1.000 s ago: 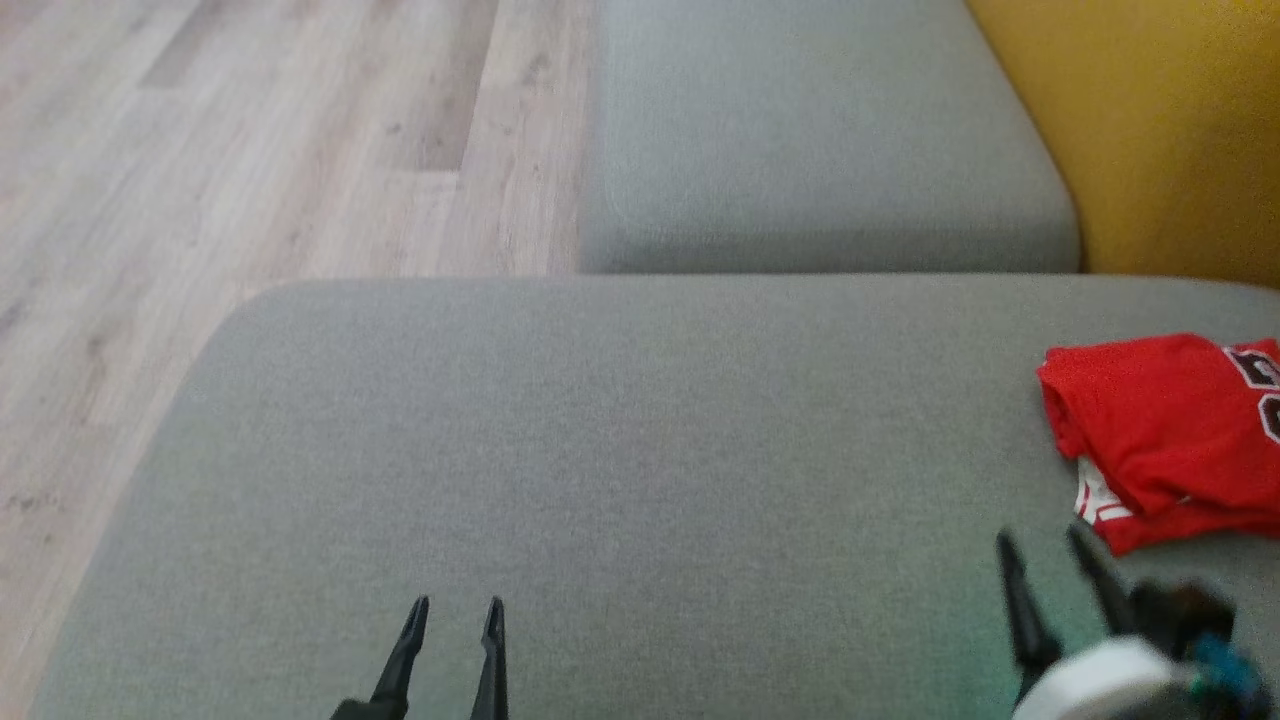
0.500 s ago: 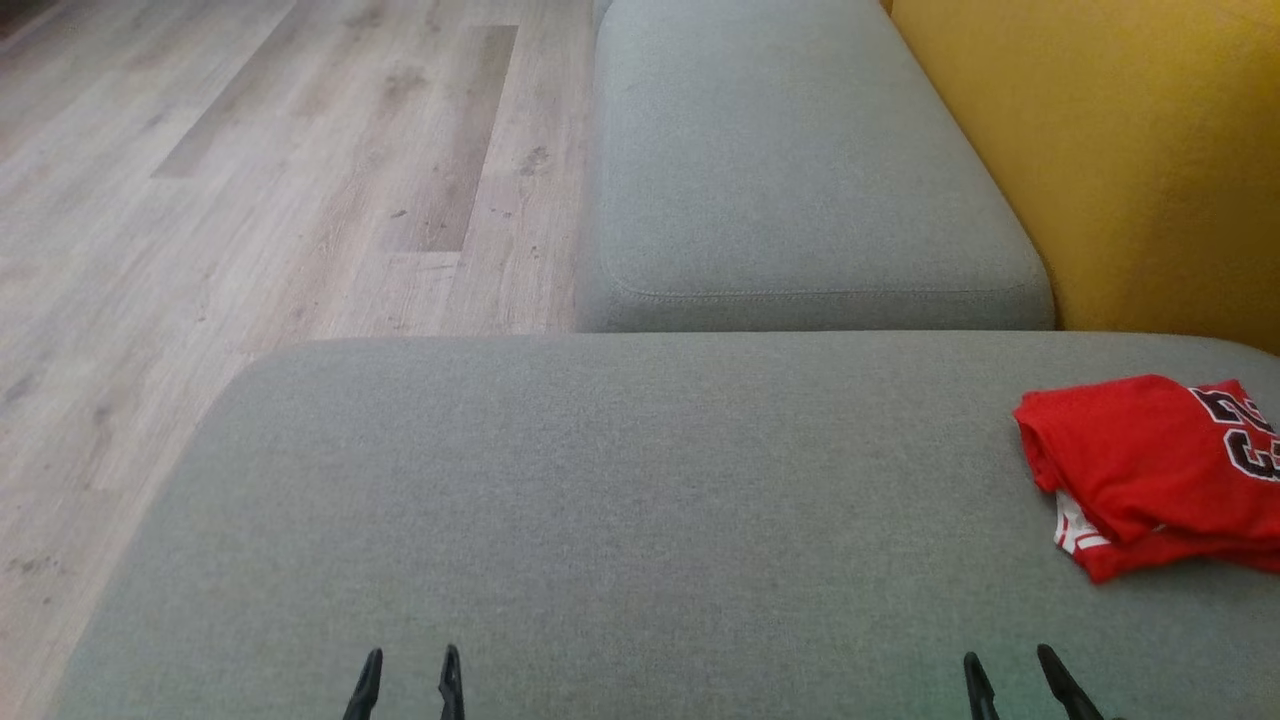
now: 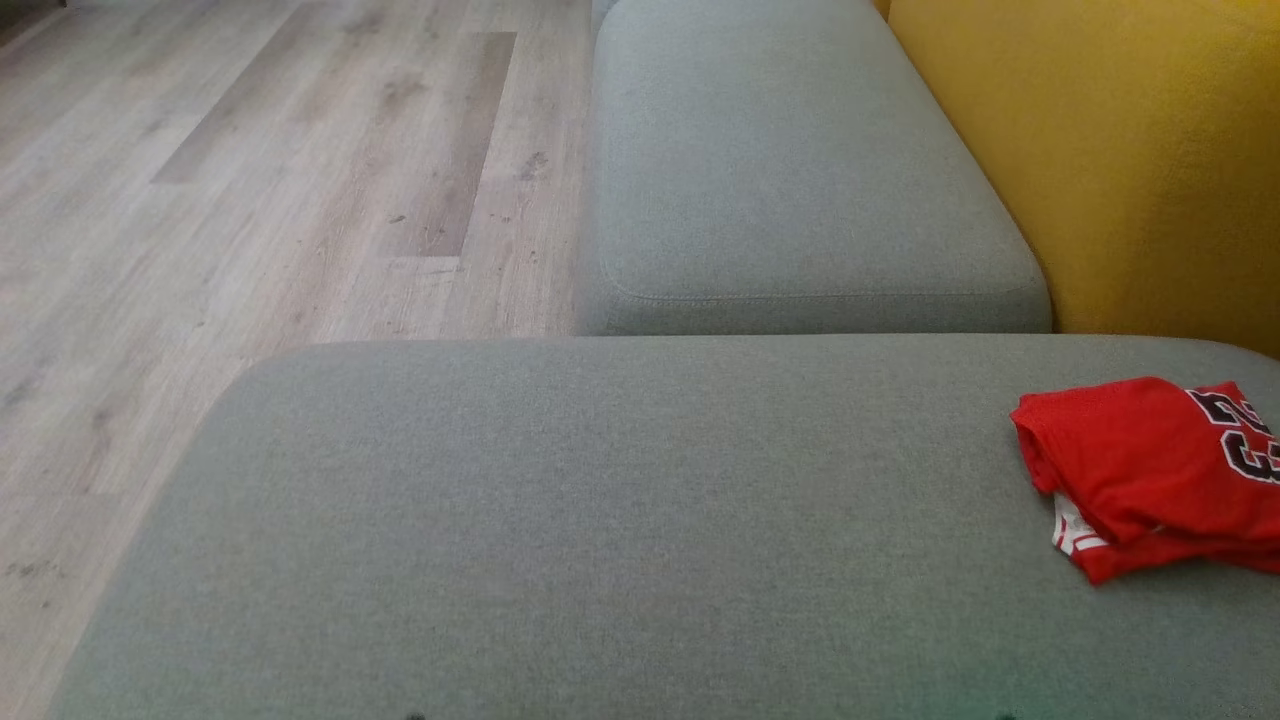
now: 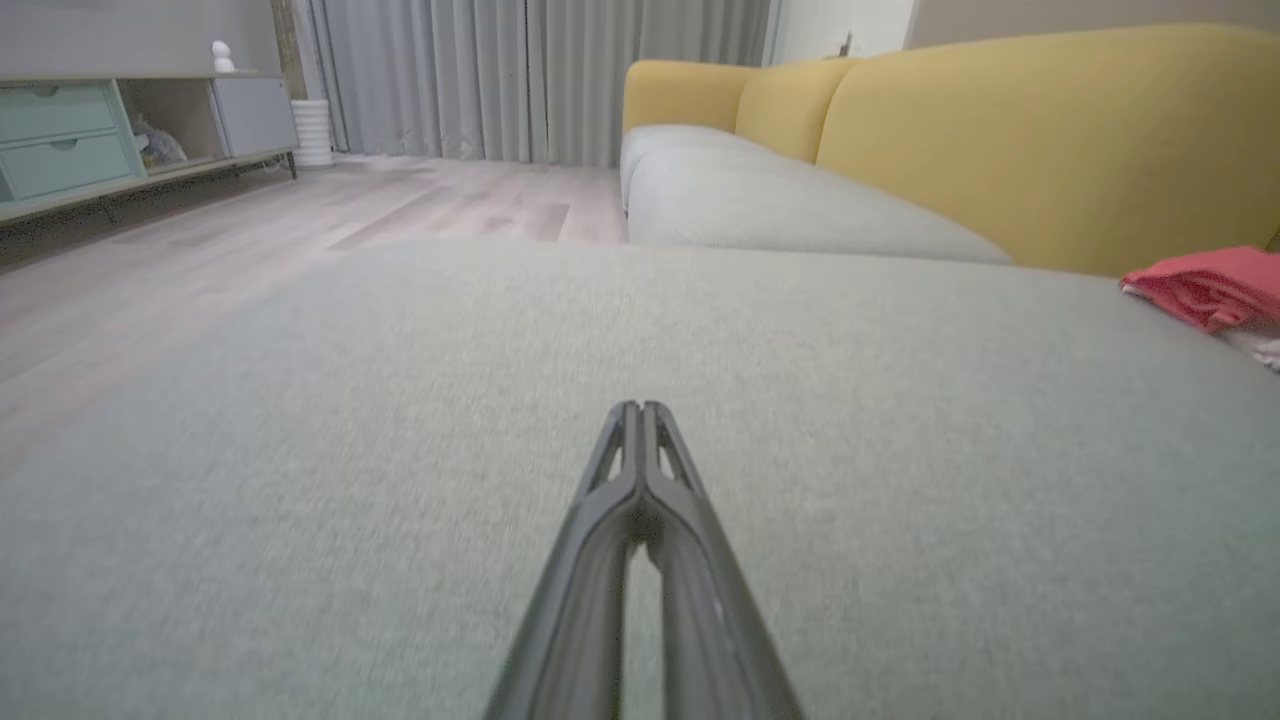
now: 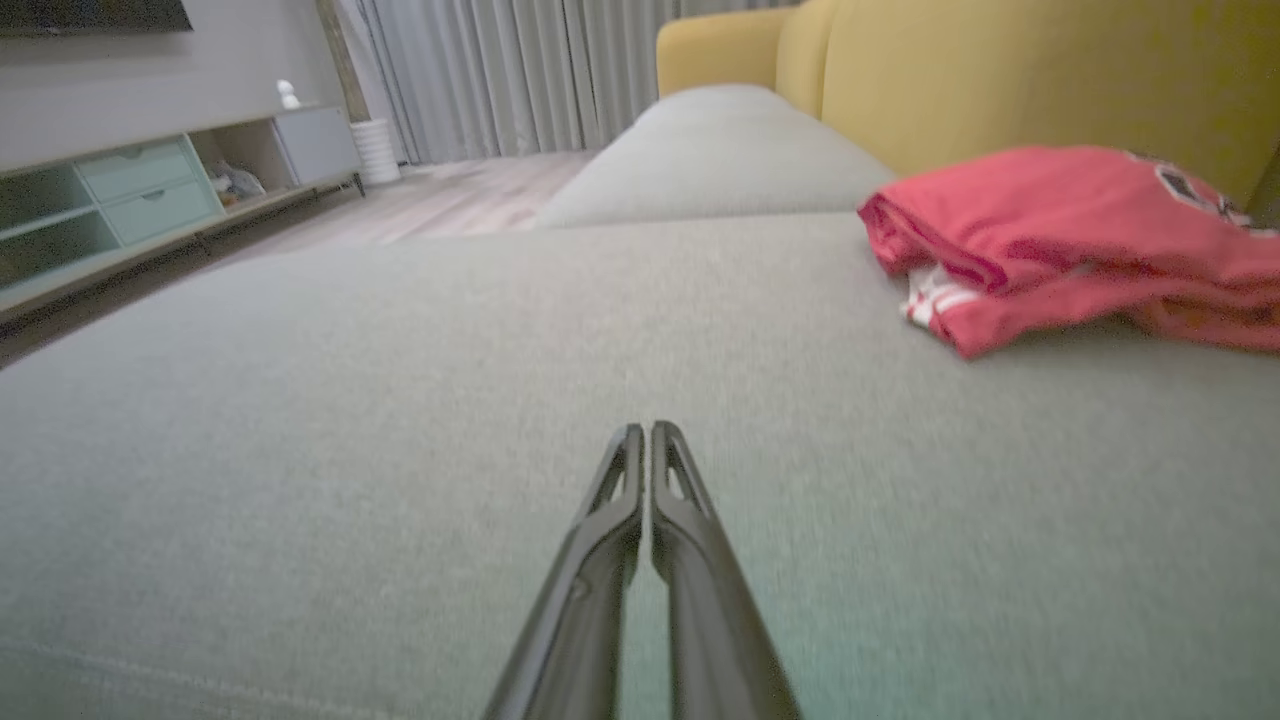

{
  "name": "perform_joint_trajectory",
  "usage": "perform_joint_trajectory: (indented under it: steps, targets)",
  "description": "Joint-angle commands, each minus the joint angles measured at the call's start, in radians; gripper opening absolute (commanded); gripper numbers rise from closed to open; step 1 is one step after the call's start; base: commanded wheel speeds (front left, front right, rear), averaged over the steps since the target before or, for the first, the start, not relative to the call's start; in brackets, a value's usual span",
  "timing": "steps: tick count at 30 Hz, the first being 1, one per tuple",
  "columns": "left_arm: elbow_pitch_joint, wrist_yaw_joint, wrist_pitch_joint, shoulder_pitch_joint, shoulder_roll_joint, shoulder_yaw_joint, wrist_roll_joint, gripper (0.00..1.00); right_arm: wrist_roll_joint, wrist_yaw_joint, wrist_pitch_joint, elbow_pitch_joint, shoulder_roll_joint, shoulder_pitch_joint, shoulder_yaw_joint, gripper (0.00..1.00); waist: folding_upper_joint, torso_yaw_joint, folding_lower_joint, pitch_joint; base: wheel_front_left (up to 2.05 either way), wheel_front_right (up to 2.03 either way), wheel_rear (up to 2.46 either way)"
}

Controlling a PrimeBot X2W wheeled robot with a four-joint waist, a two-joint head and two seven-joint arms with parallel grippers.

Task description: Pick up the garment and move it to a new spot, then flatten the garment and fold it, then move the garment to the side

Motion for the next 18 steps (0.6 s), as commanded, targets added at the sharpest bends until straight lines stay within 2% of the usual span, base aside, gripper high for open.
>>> perform_joint_trajectory:
  steps: [1,18]
  targets:
    - [-0.014,-0.001,0.004,-0.013,-0.002,0.003,-0.01,0.0,0.011,0.0,0.003,-0.015,0.0,-0.013,-0.003,0.0,-0.0001,0.0,0.0001,0.001,0.0,0.0,0.0]
    - [-0.032,-0.023,0.054,-0.061,-0.003,0.049,-0.206,0.0,0.213,0.001,0.052,-0.026,0.003,-0.076,-0.028,0.0,-0.0001,-0.009,0.0001,0.041,0.0,0.0,0.0]
